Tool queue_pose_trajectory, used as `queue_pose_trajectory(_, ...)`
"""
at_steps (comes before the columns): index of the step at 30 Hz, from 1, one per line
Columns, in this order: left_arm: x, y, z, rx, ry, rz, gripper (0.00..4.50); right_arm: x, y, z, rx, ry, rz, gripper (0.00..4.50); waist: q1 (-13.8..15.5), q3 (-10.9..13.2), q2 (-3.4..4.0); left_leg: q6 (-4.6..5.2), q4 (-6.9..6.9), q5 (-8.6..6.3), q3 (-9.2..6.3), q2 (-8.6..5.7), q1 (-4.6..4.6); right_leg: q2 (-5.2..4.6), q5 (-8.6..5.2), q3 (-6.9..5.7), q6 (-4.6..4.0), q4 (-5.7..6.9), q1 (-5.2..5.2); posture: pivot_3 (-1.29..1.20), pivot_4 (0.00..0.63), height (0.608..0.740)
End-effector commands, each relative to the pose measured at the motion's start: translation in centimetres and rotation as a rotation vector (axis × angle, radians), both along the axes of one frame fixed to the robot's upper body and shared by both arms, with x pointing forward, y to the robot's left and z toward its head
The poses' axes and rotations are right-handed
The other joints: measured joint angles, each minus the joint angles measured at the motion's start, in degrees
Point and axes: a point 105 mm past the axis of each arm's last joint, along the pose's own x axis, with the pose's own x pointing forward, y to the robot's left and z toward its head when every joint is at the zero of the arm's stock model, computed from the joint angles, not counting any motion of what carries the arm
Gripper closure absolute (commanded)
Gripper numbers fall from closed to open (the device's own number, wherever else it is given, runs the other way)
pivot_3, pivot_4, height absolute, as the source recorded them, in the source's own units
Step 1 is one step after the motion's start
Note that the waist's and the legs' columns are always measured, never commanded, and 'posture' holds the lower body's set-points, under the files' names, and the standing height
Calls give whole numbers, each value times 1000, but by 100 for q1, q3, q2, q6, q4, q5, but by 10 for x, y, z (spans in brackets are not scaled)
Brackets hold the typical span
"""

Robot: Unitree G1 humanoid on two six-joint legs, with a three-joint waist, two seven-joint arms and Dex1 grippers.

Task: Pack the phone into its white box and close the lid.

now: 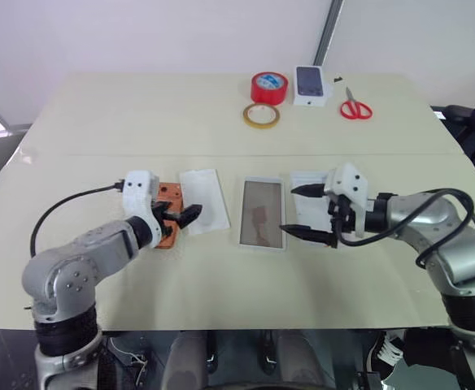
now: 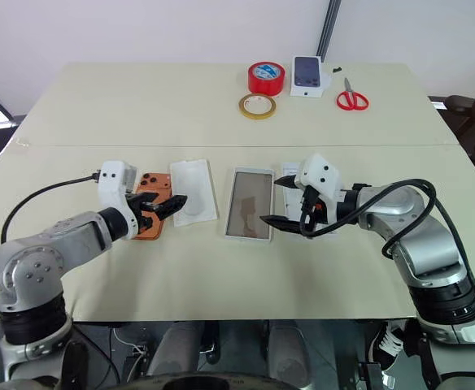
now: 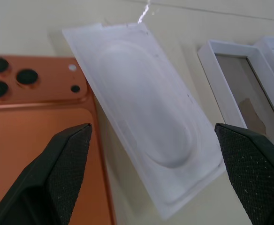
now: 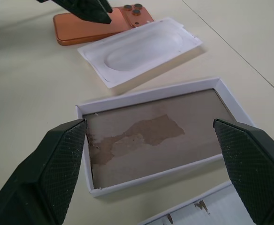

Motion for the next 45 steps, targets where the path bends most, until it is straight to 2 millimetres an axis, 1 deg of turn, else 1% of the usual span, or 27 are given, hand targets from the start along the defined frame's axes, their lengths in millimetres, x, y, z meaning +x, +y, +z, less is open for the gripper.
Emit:
queue_pose_trajectory(1,-1,2,4,3,20,29,82,1,3,10,7,-49,12,0,9,0,-1,0,0,0,-1,0,0,2,0,0,0,0,0,0,150,740)
queue_pose_trajectory(4,-4,-2,2,-20,49,29,82,2,3,9,2,-55,20,0,42,0,-1,0,1,0,-3,-1,2,4,0,-1,0,1,3,0,150,740)
queue_pose_trajectory(8,-6,-11,-5,-50,103,16,82,1,8,14,10,-77,52,0,71,1,-3,0,5,0,-4,-2,2,4,0,0,0,1,6,0,150,740)
queue_pose_trajectory(15,-2,-20,-11,-85,141,11,82,2,13,19,5,-100,84,0,80,1,-4,0,11,0,-9,-2,2,2,0,-2,-1,1,12,0,150,740)
queue_pose_trajectory(19,2,-21,-17,-91,177,33,82,1,15,20,-1,-104,98,0,78,0,-4,0,12,0,-10,-2,2,3,0,-3,-1,1,12,0,150,740)
queue_pose_trajectory(25,14,-24,-19,-139,209,63,82,-12,20,10,-53,-68,172,0,80,0,-5,0,15,0,-11,-2,2,3,0,-5,-1,1,14,0,150,740)
queue_pose_trajectory(29,21,-30,-18,-186,223,63,82,-16,24,1,-80,-38,180,0,86,-1,-6,0,17,0,-14,-2,2,3,0,-6,-1,1,17,0,150,740)
queue_pose_trajectory(30,23,-30,-18,-195,227,69,313,-18,25,-3,-93,-26,181,0,86,-1,-7,0,19,0,-16,-2,2,3,0,-8,-1,1,18,0,150,740)
queue_pose_trajectory(32,26,-29,-19,-201,234,77,962,-20,27,-9,-108,1,180,0,82,-1,-7,0,21,0,-17,-2,2,3,0,-8,-1,1,19,0,150,740)
queue_pose_trajectory(36,29,-28,-20,-196,239,86,2865,-21,31,-22,-173,60,161,0,87,-1,-7,0,22,0,-20,-1,1,1,0,-10,-1,1,19,0,150,740)
queue_pose_trajectory(39,31,-29,-18,-205,232,89,4450,-21,34,-30,-210,103,138,0,84,-1,-8,0,22,-1,-20,-2,-1,-1,-1,-10,-2,0,18,0,150,740)
queue_pose_trajectory(42,32,-29,-13,-226,214,86,4450,-23,43,-34,-217,140,133,0,78,-1,-8,0,22,-1,-20,-1,-1,-2,0,-11,-2,0,17,0,150,740)
queue_pose_trajectory(45,33,-28,-4,-294,185,87,4450,-21,52,-40,-229,166,111,0,76,0,-9,0,21,-1,-20,1,-2,-1,0,-12,-2,1,14,0,150,740)
